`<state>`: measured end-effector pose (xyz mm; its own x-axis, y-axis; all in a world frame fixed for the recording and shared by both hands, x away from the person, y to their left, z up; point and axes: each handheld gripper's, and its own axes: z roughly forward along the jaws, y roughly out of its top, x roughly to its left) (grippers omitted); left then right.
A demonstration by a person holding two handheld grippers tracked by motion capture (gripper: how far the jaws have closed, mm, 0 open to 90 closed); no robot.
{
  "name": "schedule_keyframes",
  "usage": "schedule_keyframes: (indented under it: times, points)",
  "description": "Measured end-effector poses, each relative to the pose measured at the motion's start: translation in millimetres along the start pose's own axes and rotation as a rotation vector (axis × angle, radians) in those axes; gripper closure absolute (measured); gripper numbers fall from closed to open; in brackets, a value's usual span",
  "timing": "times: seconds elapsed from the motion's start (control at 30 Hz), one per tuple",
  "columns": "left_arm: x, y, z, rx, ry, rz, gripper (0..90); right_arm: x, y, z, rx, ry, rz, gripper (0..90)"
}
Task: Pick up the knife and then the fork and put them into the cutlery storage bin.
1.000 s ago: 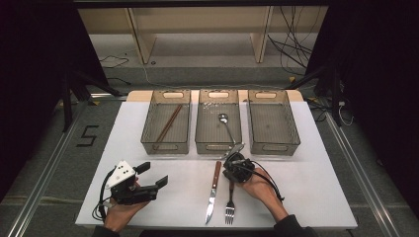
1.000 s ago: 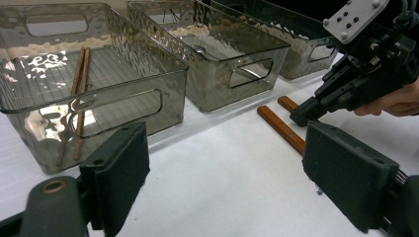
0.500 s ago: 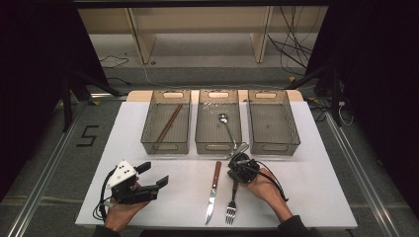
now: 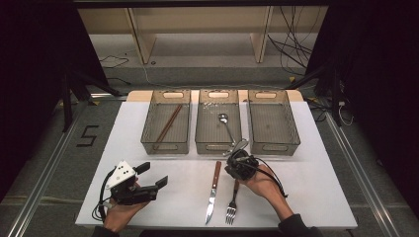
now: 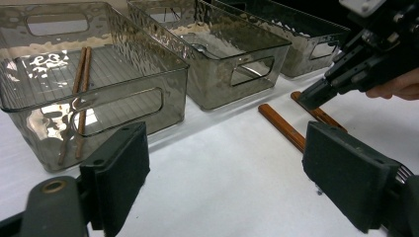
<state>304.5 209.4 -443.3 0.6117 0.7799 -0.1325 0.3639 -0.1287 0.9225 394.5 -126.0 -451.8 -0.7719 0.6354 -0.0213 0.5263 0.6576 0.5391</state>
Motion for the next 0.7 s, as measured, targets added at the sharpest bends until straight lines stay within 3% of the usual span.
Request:
schedule_keyframes:
  times: [0.23, 0.37, 0.7]
  points:
    - [-0.9, 0.2, 0.4, 0.0, -0.001, 0.0, 17.7, 6.2, 26.1, 10.2, -0.026, 0.017, -0.035, 90.0]
    - [0.1, 0.0, 0.0, -0.001, -0.002, 0.001, 17.8, 7.2, 36.0, 20.4, -0.033, 0.034, -0.022, 90.0]
    - [0.3, 0.0, -0.5, -0.001, -0.003, 0.002, 17.8, 3.0, 39.1, 44.9, 0.024, 0.031, -0.015, 90.0]
